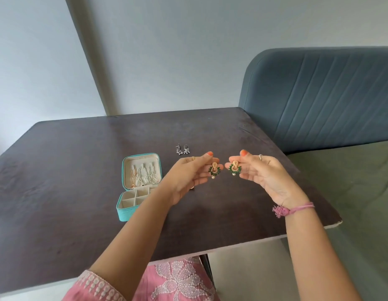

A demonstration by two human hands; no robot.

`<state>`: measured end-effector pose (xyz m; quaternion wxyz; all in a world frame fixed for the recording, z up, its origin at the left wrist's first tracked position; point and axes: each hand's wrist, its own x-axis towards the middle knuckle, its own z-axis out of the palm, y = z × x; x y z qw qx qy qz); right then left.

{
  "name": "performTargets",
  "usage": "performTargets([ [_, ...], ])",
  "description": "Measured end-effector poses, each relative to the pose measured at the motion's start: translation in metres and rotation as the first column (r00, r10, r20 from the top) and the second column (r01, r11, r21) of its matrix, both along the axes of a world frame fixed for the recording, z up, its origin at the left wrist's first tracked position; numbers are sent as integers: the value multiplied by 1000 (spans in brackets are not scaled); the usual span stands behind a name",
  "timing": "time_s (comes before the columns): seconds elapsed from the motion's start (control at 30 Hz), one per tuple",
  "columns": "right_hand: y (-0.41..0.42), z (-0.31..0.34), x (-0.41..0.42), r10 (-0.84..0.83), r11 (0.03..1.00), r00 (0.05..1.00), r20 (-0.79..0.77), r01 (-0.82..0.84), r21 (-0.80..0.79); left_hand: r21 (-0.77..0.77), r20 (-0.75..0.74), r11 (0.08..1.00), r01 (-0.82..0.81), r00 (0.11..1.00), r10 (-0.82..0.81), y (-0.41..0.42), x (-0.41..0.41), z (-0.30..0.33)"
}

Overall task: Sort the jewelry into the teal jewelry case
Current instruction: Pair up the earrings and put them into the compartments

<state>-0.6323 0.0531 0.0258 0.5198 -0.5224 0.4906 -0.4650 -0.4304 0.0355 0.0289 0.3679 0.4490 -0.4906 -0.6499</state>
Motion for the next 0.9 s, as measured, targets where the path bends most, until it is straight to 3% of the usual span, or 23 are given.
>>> performTargets([
  [0.13, -5, 2, -1, 9, 997, 999, 54, -13, 78, 58, -21, 998, 31, 999, -29, -2, 6, 6],
  [0.3, -8, 1, 0, 31, 997, 999, 20, -32, 67, 60, 11, 998, 36, 999, -36, -2, 7, 10],
  [0.53, -11, -6, 4, 102, 995, 994, -48, -102, -6, -27, 201, 999, 42, 979, -36, -5, 7, -3],
  [0.9, -30, -45, 12, 114, 978, 993, -14, -109, 179, -98, 427, 995, 0, 903, 42, -23, -16, -42],
])
